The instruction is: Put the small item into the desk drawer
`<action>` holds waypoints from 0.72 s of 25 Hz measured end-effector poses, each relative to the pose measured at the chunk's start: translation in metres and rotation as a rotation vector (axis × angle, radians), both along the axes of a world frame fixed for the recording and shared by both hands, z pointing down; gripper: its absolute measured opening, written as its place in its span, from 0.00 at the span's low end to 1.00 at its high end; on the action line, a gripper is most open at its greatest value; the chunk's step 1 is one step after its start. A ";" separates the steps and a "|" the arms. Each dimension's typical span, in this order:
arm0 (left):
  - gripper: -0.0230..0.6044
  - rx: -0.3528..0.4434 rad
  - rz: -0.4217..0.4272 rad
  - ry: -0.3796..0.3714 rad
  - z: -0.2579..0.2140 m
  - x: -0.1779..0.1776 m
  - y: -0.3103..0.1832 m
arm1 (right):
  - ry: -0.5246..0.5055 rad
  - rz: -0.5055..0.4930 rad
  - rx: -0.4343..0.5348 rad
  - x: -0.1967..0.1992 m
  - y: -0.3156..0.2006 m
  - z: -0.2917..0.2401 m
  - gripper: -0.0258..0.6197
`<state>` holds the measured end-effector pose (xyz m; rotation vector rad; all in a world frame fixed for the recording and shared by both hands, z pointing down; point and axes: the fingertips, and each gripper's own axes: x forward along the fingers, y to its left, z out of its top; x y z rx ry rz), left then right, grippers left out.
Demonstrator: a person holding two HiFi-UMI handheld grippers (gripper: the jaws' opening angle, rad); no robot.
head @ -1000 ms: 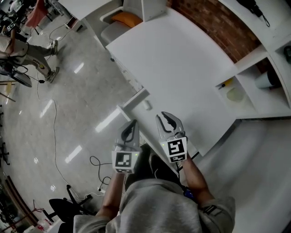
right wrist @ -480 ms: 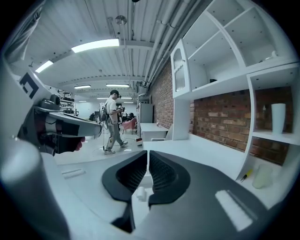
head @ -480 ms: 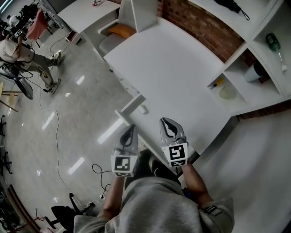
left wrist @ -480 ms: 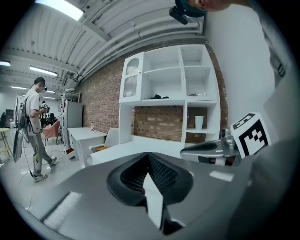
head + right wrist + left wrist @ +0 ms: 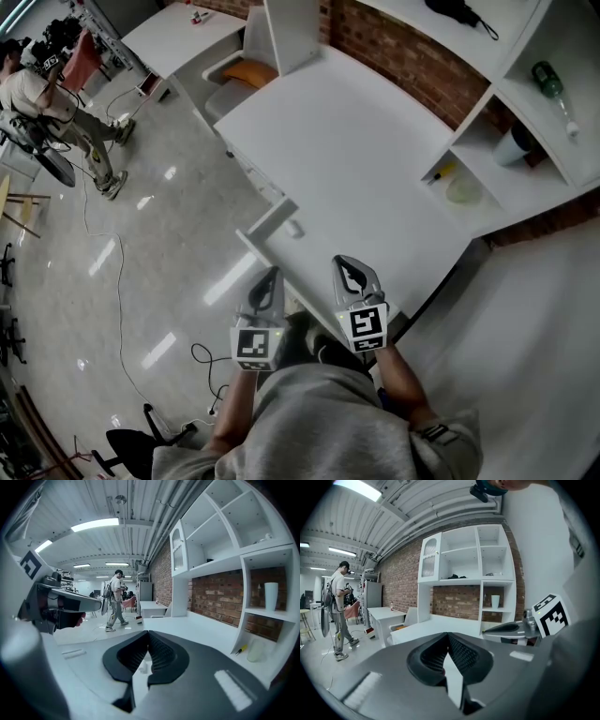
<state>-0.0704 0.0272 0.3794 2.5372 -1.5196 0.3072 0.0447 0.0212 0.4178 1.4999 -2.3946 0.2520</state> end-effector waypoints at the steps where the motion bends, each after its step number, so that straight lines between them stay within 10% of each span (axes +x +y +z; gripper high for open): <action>1: 0.06 -0.001 0.000 0.000 0.000 0.001 0.001 | 0.001 -0.002 -0.002 0.000 0.002 0.001 0.04; 18: 0.06 0.001 0.000 -0.012 -0.001 -0.004 0.013 | 0.005 -0.012 -0.004 -0.005 0.016 0.001 0.04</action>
